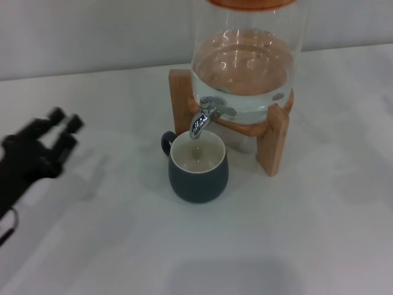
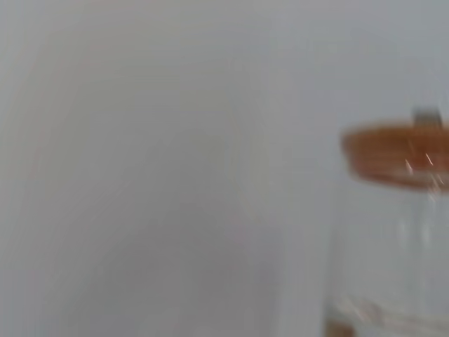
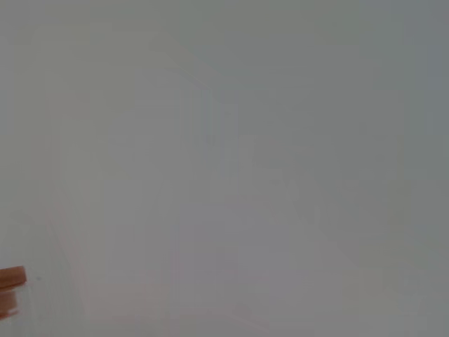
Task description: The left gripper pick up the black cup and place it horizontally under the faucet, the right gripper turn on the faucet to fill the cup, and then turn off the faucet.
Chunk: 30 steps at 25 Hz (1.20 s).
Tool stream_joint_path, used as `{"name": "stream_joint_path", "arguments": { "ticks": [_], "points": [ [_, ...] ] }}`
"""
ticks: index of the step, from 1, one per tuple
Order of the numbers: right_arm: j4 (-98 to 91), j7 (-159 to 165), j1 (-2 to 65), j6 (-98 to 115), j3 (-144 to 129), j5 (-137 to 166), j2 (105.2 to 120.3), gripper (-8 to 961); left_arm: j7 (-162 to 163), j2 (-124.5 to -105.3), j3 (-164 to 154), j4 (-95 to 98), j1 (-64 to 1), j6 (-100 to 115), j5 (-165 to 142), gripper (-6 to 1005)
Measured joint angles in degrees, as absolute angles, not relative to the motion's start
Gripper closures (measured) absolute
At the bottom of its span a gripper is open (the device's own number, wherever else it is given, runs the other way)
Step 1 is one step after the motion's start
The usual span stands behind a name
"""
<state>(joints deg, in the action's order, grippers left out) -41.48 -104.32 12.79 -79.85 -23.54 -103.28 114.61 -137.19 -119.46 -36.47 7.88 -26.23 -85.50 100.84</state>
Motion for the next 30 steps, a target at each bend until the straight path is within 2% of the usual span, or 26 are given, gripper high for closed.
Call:
{"name": "stream_joint_path", "arguments": {
  "ticks": [7, 13, 19, 30],
  "points": [
    [-41.9, -102.9, 12.1, -80.5, -24.6, -102.0, 114.54, 146, -135.1, -119.45, -36.5, 10.2, -24.2, -86.2, 106.8, 578],
    [-46.7, -97.0, 9.7, -90.4, -25.5, -95.1, 114.54, 145, -133.6, -119.29, -36.5, 10.4, -25.1, -85.7, 110.0, 390],
    [-52.3, -90.7, 6.3, -100.0, -29.4, -94.9, 114.79, 145, -131.3, -119.21, -36.5, 13.1, -25.3, -84.7, 110.5, 390],
    [-63.5, -85.9, 5.1, -93.9, -55.6, -96.6, 115.06, 145, -126.5, -119.19, -36.5, 15.5, -24.9, -81.3, 111.1, 390]
  ]
}}
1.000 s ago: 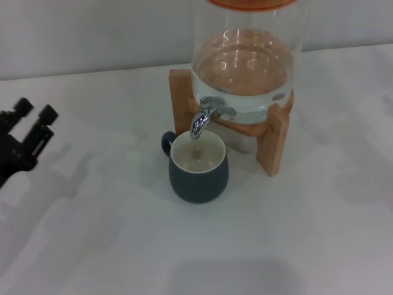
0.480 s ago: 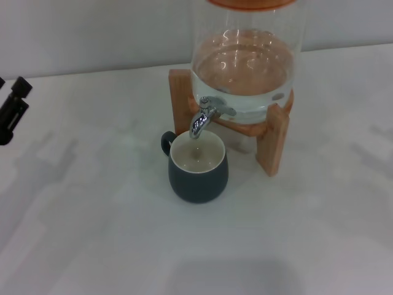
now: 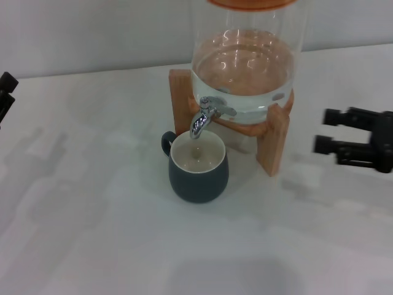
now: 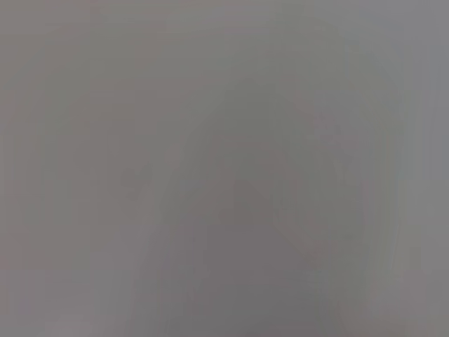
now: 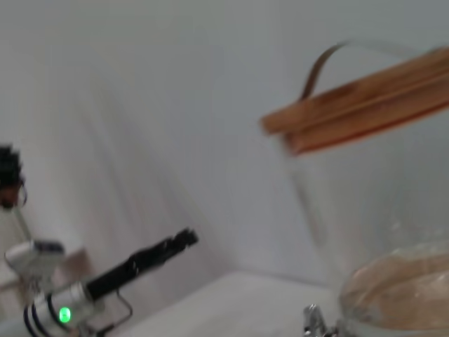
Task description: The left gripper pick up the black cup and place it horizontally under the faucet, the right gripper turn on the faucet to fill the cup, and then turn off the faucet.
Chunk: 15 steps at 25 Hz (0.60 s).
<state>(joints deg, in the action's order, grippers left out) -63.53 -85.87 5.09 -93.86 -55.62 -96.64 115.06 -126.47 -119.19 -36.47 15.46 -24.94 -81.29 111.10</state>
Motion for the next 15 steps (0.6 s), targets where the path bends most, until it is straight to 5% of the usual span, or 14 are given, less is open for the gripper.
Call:
{"name": "stream_joint_path", "arguments": {
  "ticks": [15],
  "points": [
    [-79.1, -76.0, 4.0, -77.9, -72.8, -97.0, 115.03, 145, -126.9, -119.25, -36.5, 15.5, -24.2, -80.9, 111.3, 376]
  ]
}}
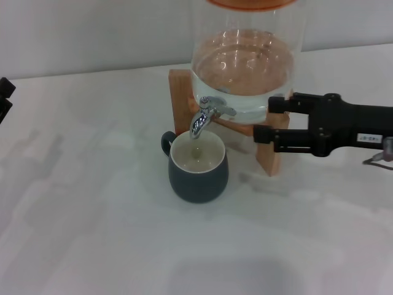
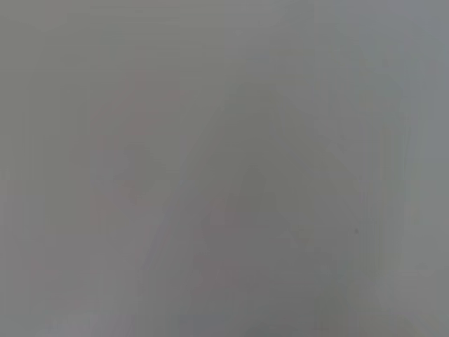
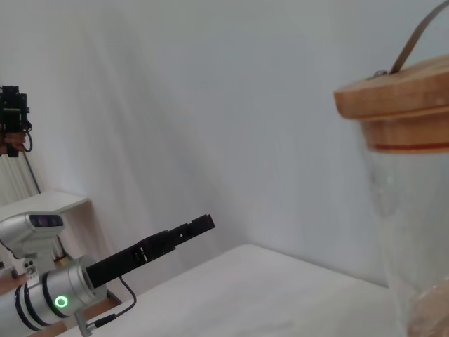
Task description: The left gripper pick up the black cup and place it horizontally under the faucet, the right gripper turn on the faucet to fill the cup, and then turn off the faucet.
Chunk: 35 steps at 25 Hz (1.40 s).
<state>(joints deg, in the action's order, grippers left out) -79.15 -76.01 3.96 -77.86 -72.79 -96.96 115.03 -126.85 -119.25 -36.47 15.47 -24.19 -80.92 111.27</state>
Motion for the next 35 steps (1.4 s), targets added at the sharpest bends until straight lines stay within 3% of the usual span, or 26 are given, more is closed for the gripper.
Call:
{"name": "stream_joint_path", "arguments": {
  "ticks": [27, 33, 35],
  "points": [
    [-78.2, -74.5, 5.2, -68.8, -80.1, -96.1, 114.96, 146, -129.5, -119.41, -36.5, 16.5, -22.6, -85.2, 114.8, 236],
    [-78.2, -74.4, 5.8, -67.4, -81.9, -96.1, 115.00, 145, -129.6, -119.38, -36.5, 16.4, -22.4, -85.3, 114.9, 106],
    [-78.2, -74.4, 5.9, -67.2, -82.2, -96.2, 115.03, 145, -129.6, -119.36, -36.5, 16.3, -22.3, -85.3, 114.9, 106]
  ]
}}
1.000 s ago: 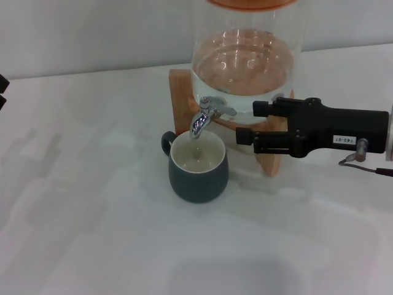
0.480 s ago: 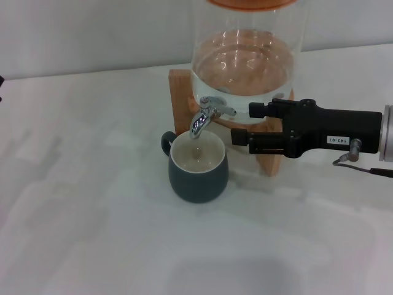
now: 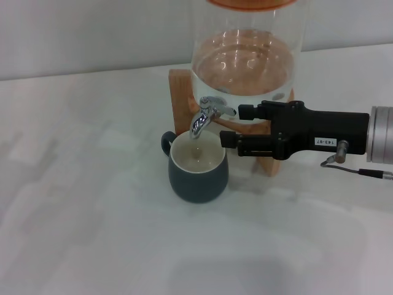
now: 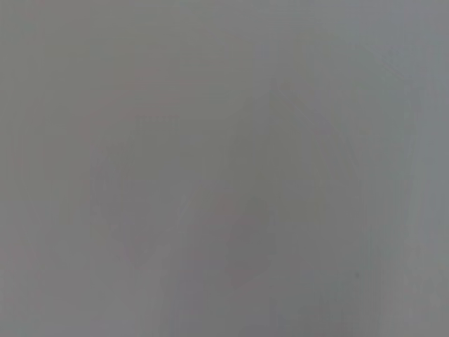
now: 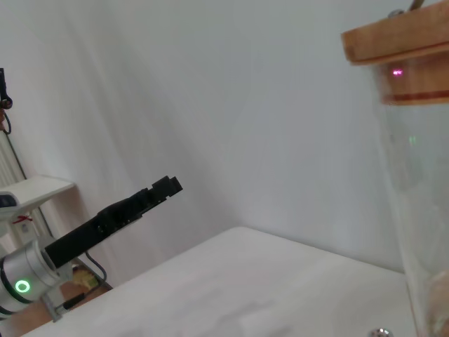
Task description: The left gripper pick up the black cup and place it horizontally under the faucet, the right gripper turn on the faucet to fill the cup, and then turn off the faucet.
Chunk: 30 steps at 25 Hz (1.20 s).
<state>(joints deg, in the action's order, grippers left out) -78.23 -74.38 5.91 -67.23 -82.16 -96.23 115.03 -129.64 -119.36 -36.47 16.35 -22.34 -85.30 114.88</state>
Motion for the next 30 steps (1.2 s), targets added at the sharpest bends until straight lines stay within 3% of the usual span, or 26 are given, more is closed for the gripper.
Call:
{"name": "stream_joint_path", "arguments": {
  "ticks": [30],
  "points": [
    [-78.4, -73.7, 6.8, -69.8, -83.6, -96.6, 114.96, 146, -129.5, -119.35, -36.6, 16.6, -20.7, -86.4, 115.8, 106]
  ]
}}
